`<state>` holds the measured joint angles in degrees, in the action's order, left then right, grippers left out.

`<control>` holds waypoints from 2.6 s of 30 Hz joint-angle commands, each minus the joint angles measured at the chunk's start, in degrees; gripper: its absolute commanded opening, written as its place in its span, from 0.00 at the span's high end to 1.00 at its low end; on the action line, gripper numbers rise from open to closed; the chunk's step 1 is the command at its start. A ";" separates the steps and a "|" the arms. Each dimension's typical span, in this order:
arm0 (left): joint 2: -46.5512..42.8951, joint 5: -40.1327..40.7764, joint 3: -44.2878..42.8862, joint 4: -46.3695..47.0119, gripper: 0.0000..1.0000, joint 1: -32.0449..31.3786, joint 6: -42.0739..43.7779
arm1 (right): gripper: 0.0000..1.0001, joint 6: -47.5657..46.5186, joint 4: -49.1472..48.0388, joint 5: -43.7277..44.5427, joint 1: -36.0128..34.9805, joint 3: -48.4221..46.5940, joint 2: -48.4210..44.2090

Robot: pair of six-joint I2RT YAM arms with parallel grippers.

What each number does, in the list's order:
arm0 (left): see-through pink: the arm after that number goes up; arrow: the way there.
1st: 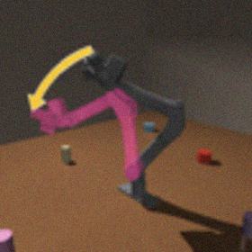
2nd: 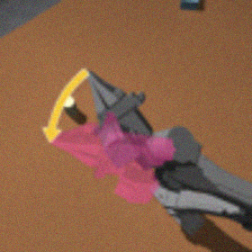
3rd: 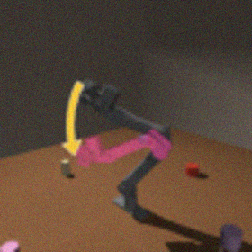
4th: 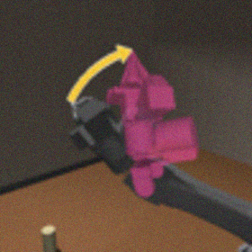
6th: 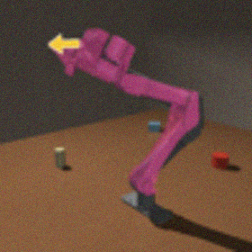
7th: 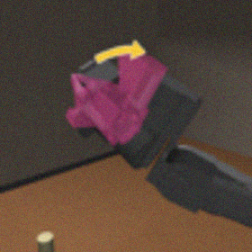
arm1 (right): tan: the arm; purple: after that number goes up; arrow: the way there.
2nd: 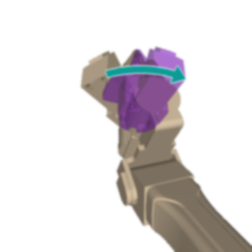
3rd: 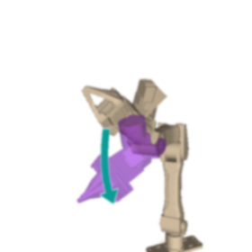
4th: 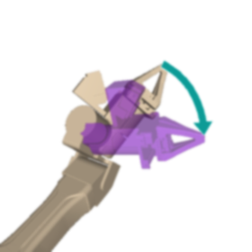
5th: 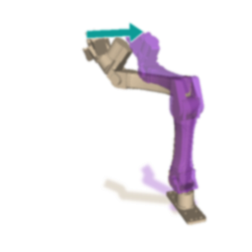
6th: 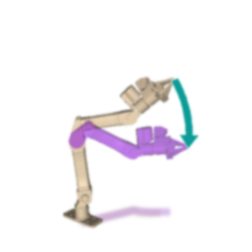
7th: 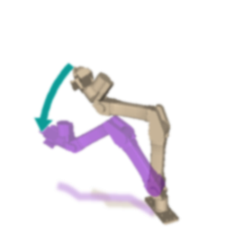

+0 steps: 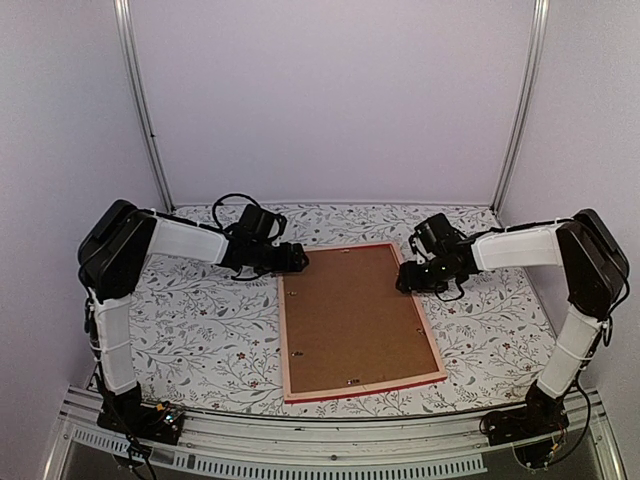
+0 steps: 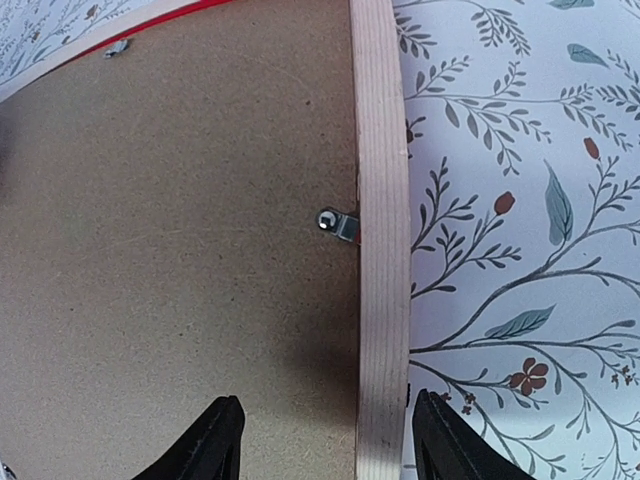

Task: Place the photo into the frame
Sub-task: Adjust the photo frame at the center of the board.

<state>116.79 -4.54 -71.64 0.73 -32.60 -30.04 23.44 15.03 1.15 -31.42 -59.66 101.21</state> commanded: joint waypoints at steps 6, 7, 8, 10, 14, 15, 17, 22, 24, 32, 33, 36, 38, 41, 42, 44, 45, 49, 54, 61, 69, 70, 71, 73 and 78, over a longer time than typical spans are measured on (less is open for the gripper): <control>2.00 -3.11 0.00 0.88 0.14 -0.41 -0.94 | 0.39 0.91 -2.01 -3.66 0.75 -1.47 4.19; 1.95 -3.40 0.01 1.03 0.14 -0.52 -0.92 | 0.39 0.92 -2.25 -4.21 0.75 -1.44 4.44; 2.01 -3.64 0.01 1.38 0.14 -0.72 -0.93 | 0.40 0.91 -2.53 -4.95 0.75 -1.42 4.68; 2.33 -4.44 -0.04 1.82 0.14 -0.96 -1.10 | 0.40 0.82 -3.39 -6.86 0.75 -1.23 4.87; 3.02 -5.52 -0.24 2.65 0.15 -1.56 -1.12 | 0.41 0.72 -5.45 -11.13 0.75 -0.87 4.62; 3.28 -5.80 -0.32 2.73 0.15 -1.73 -1.08 | 0.41 0.73 -5.86 -12.10 0.75 -0.89 4.58; 3.72 -6.36 -0.58 2.86 0.15 -2.07 -1.00 | 0.41 0.78 -6.75 -13.92 0.66 -0.74 4.53; 4.53 -7.85 -1.01 3.67 0.16 -2.91 -0.20 | 0.40 0.82 -8.95 -17.55 0.66 0.04 4.35; 4.82 -8.27 -1.20 3.98 0.16 -3.41 -0.03 | 0.40 0.82 -9.34 -18.64 0.58 0.07 4.58; 5.59 -11.19 -1.50 6.65 0.17 -4.97 1.10 | 0.37 1.15 -11.64 -24.66 0.57 -0.39 5.60; 5.70 -11.53 -1.70 6.73 0.17 -5.09 1.17 | 0.37 1.09 -11.60 -25.30 0.57 -0.56 5.74; 6.11 -12.34 -1.99 7.20 0.17 -5.45 1.13 | 0.36 1.16 -11.73 -26.45 0.56 -0.58 5.93; 6.37 -12.88 -2.17 7.58 0.18 -5.75 1.21 | 0.35 1.09 -12.03 -27.51 0.57 -0.55 5.93; 6.84 -13.88 -2.57 8.22 0.18 -6.30 1.39 | 0.35 1.34 -12.34 -28.81 0.50 -0.50 6.16; 6.87 -14.30 -2.61 8.78 0.18 -6.40 1.48 | 0.35 1.34 -12.31 -28.76 0.48 -0.45 6.19; 6.59 -14.50 -2.27 9.18 0.18 -6.51 1.49 | 0.34 1.38 -12.02 -27.93 0.53 -0.23 6.15; 6.27 -13.96 -2.03 9.13 0.18 -6.53 1.55 | 0.34 1.41 -11.76 -27.08 0.56 -0.01 5.98; 3.37 -7.55 0.03 7.16 0.18 -6.36 1.78 | 0.35 2.56 -10.24 -22.39 1.08 0.76 4.47; 0.02 2.14 0.96 2.62 0.16 -6.14 2.21 | 0.36 3.67 -6.22 -14.47 1.28 -0.37 2.50; -3.37 9.90 2.94 1.29 0.09 -5.91 2.12 | 0.34 3.89 -3.40 -7.64 0.49 -0.43 -1.16; -8.37 16.26 7.72 1.77 0.04 -5.83 1.17 | 0.32 3.71 1.28 1.08 -4.31 -3.61 -2.56; -8.85 16.91 8.19 1.61 0.04 -5.79 1.11 | 0.32 3.78 1.66 1.58 -4.75 -3.99 -2.32; -9.41 17.53 8.74 1.64 0.03 -5.73 1.03 | 0.32 3.88 1.88 1.85 -5.17 -4.31 -1.92; -10.36 17.88 9.77 1.71 0.03 -5.64 1.00 | 0.32 3.96 2.29 2.34 -5.68 -4.80 -1.21; -11.32 15.93 10.91 0.62 0.02 -5.50 0.98 | 0.33 4.32 3.64 3.91 -6.73 -6.47 1.25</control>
<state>107.18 11.42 -61.82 2.17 -38.17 -28.82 27.20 16.51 1.89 -37.50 -63.81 100.14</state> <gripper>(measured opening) 0.981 0.673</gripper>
